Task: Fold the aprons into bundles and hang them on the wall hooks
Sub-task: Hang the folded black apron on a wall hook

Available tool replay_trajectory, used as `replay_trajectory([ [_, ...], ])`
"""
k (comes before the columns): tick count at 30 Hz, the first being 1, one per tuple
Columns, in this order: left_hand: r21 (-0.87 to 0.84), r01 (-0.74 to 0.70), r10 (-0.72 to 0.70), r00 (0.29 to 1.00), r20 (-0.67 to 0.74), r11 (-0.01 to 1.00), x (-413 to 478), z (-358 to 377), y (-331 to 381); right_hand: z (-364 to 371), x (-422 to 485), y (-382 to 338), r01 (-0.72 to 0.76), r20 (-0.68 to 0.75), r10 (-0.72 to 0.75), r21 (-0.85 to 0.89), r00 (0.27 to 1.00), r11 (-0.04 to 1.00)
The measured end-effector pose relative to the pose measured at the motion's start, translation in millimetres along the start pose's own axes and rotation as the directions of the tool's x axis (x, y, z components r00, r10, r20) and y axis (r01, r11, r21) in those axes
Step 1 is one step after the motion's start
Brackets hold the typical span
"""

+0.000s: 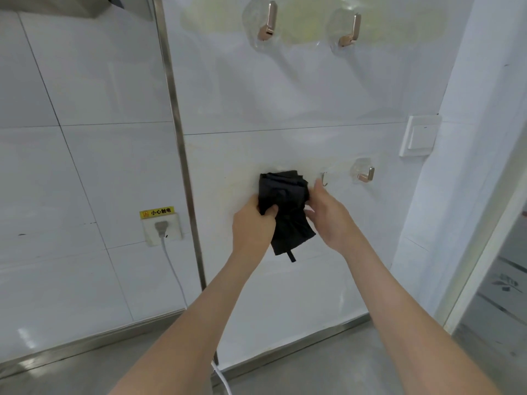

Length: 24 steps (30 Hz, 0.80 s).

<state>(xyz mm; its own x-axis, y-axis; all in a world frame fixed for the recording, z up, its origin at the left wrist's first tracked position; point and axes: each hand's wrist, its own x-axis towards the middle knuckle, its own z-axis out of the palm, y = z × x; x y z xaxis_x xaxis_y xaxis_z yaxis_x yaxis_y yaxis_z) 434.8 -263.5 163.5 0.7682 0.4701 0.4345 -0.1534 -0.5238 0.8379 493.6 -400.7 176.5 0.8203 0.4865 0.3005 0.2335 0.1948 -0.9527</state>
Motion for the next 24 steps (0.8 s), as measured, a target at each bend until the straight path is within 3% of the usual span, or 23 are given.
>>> replay_trajectory([
  [4, -0.006, 0.036, -0.036, 0.999, 0.033, 0.999, -4, 1, 0, 3, -14, 14, 0.069, 0.001, -0.069, -0.088, 0.998, 0.994],
  [11, 0.119, 0.085, -0.106, 0.979, 0.176, 0.989, -20, -6, -8, 22, -12, 12, -0.020, -0.314, -0.097, -0.352, 0.944, 0.936],
  [13, 0.142, 0.075, -0.097, 0.983, 0.159, 0.987, -23, -9, -10, 27, -15, 19, -0.009, -0.422, -0.181, -0.410, 0.888, 0.912],
  [16, 0.164, 0.031, -0.049, 0.993, 0.110, 0.986, -29, -17, -14, 43, -31, 29, 0.050, -0.529, -0.416, -0.573, 0.740, 0.818],
  [18, 0.161, 0.000, -0.017, 0.994, 0.107, 0.987, -38, -29, -18, 65, -48, 35, 0.177, -0.447, -0.529, -0.619, 0.721, 0.765],
  [20, 0.160, -0.036, 0.015, 0.992, 0.126, 0.986, -50, -42, -22, 88, -63, 40, 0.281, -0.306, -0.543, -0.604, 0.782, 0.746],
  [24, 0.251, -0.049, 0.011, 0.989, 0.150, 0.967, -83, -89, -56, 149, -89, 67, 0.306, -0.075, -0.412, -0.554, 0.908, 0.774],
])
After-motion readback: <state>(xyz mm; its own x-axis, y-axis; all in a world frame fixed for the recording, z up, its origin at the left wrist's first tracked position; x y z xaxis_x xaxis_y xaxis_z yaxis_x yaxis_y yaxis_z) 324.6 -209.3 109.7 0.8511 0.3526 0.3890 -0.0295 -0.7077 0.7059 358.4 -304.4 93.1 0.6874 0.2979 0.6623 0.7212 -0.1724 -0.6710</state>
